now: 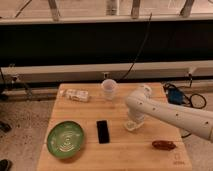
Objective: Wipe the white sponge on the table
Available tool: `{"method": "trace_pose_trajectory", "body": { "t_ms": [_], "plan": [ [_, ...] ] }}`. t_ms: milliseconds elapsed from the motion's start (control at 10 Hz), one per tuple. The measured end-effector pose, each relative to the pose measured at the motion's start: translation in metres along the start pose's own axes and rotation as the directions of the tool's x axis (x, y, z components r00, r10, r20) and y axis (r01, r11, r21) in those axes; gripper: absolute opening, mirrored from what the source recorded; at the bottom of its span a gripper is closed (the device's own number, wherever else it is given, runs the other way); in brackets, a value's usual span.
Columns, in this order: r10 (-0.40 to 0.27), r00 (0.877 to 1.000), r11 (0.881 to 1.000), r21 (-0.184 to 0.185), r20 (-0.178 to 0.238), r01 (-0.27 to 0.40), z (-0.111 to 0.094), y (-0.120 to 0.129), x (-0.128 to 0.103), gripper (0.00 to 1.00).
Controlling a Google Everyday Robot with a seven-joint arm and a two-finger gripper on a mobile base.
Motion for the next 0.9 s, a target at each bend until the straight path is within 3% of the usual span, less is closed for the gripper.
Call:
{"method": "trace_pose_trajectory", "body": {
  "t_ms": [500, 900],
  "plan": [
    [-0.01, 0.999, 1.0, 0.017, 0.039, 0.009, 0.006, -0.025, 0.001, 0.0],
    [0.003, 0.998, 1.0, 0.023, 0.056, -0.004, 0.01, -0.05, 0.017, 0.0]
  ]
}}
